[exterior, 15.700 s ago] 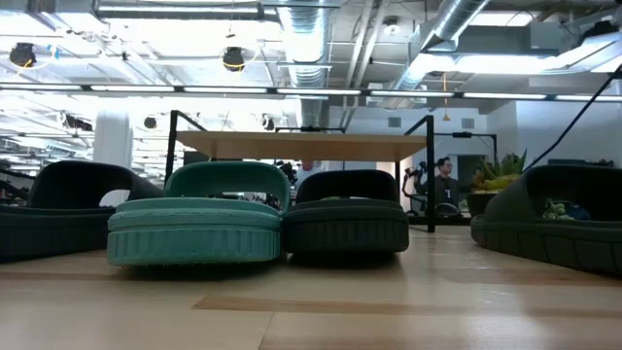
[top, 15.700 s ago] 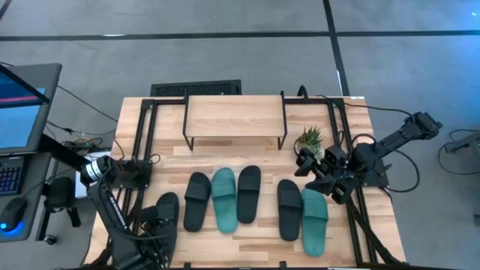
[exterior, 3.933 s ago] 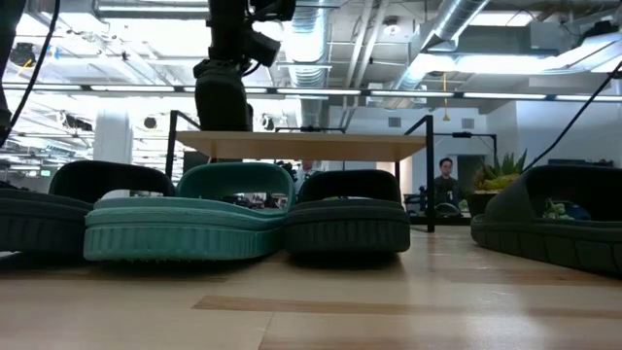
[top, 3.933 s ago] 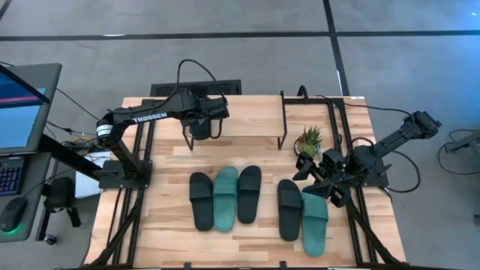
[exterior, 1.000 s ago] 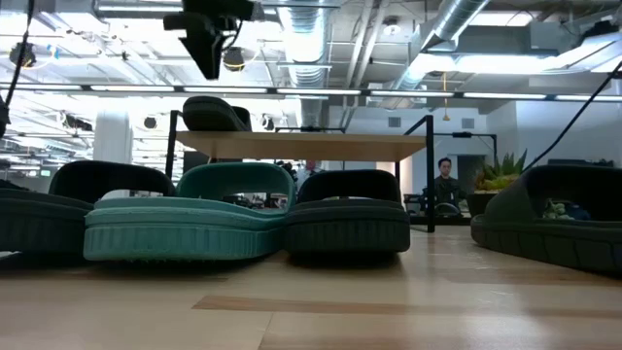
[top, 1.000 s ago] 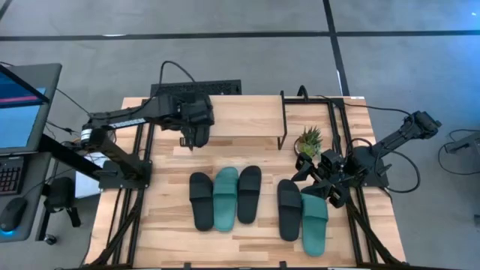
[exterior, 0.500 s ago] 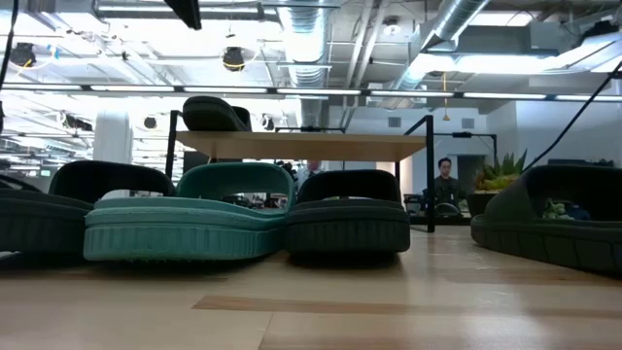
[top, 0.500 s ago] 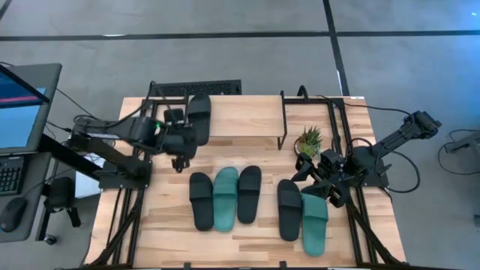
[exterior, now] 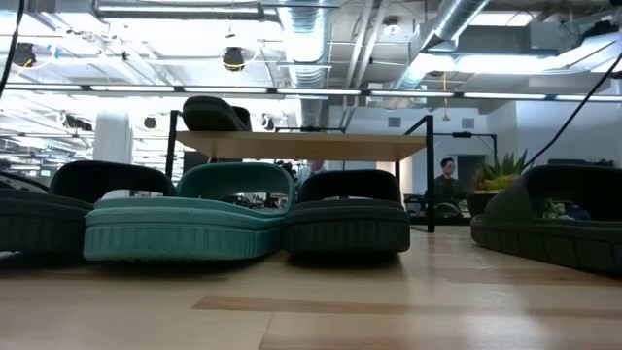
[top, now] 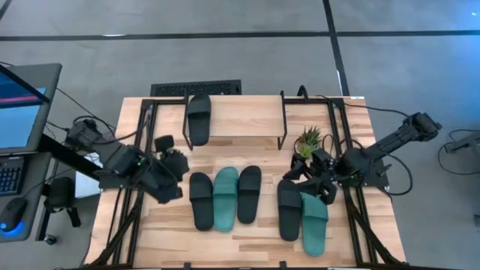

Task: Pick and place slides into the shelf
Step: Put the black slipper on the shelf

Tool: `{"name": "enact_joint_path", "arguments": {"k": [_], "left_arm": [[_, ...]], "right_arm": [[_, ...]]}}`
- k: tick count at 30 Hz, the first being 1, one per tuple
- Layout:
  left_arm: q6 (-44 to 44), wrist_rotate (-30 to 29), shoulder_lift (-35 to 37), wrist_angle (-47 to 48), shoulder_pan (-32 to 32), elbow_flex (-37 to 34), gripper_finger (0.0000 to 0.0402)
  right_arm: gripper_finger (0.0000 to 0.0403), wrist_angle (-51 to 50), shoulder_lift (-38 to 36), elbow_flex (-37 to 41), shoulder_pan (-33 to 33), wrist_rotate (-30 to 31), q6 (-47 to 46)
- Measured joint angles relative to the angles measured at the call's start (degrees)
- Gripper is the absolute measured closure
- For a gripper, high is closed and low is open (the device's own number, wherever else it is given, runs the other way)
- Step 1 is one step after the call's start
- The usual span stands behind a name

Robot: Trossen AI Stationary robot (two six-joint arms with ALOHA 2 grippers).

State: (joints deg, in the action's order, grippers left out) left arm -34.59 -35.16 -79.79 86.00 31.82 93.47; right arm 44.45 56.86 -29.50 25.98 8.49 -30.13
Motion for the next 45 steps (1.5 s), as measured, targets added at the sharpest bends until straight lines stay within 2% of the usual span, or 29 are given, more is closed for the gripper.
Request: {"name": "enact_joint_path", "arguments": {"k": [6, 12, 16, 19, 27, 34, 42, 45], "left_arm": [[-9.1, 9.7, 0.0, -1.4, 3.9, 0.0, 0.0297], [-7.6, 14.2, 0.0, -3.6, 4.5, 0.0, 0.0297], [-12.1, 13.9, -0.3, -5.6, 3.9, 0.0, 0.0297], [-11.6, 13.8, -2.3, -6.5, 4.3, 0.1, 0.0297], [-8.8, 6.8, -16.5, -5.9, 11.2, 0.1, 0.0297], [-13.9, 2.0, -27.6, -1.0, 14.6, 0.0, 0.0297], [-16.2, 0.0, -34.1, 0.4, 16.6, 0.0, 0.0297], [-19.9, -0.1, -35.3, 1.0, 16.6, 0.0, 0.0297]], "right_arm": [[0.0188, 4.2, 2.6, 0.0, -1.1, 2.7, 2.0], [0.0188, 4.9, 3.7, 0.0, -3.2, 2.2, 2.1], [0.0188, 4.7, 4.4, 0.0, -3.5, 0.7, 2.1], [0.0188, 4.4, 4.4, 0.0, -3.2, -0.5, 2.1], [0.0188, 4.4, 4.3, 0.0, -0.4, -0.7, 2.1], [0.0188, 4.2, 4.3, 0.0, 1.5, -0.7, 2.1], [0.0188, 4.4, 4.3, 0.0, 1.5, -0.1, 1.8], [0.0188, 4.5, 4.3, 0.0, 1.5, 1.6, 1.7]]}}
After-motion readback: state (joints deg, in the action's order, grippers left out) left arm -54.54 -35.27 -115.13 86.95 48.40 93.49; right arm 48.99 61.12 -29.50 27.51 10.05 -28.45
